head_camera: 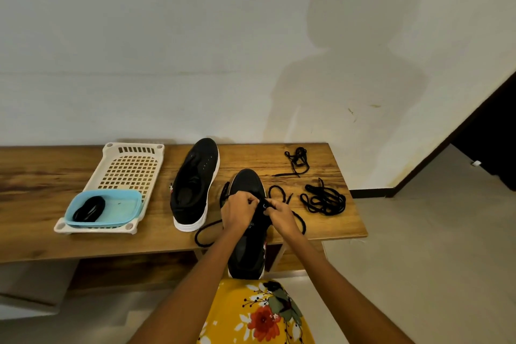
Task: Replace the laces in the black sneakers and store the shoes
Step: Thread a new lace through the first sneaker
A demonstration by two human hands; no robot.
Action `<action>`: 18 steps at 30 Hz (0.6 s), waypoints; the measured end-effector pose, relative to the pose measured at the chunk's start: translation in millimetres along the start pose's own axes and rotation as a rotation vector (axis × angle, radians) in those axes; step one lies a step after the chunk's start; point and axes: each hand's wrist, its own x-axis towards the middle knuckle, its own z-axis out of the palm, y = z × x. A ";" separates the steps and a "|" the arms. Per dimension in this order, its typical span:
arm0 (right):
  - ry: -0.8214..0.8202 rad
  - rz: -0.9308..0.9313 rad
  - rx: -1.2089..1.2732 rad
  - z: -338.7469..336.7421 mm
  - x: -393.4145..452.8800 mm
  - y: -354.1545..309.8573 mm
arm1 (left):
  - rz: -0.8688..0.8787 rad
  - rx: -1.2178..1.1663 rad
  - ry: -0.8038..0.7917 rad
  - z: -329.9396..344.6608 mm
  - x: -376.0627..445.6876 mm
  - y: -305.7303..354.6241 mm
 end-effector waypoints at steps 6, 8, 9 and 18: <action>0.000 -0.033 -0.024 -1.9 7.1 5.2 | 0.076 0.011 0.001 -2.4 3.0 -5.0; 0.014 -0.011 -0.039 -5.2 15.8 5.5 | 0.113 -0.004 0.006 -4.0 7.0 -6.2; 0.012 0.000 -0.040 -7.4 17.9 3.0 | 0.138 -0.003 -0.008 -4.8 9.4 -6.0; -0.009 -0.032 -0.081 -17.4 21.8 -38.0 | 0.285 0.083 -0.227 -16.4 27.5 -11.1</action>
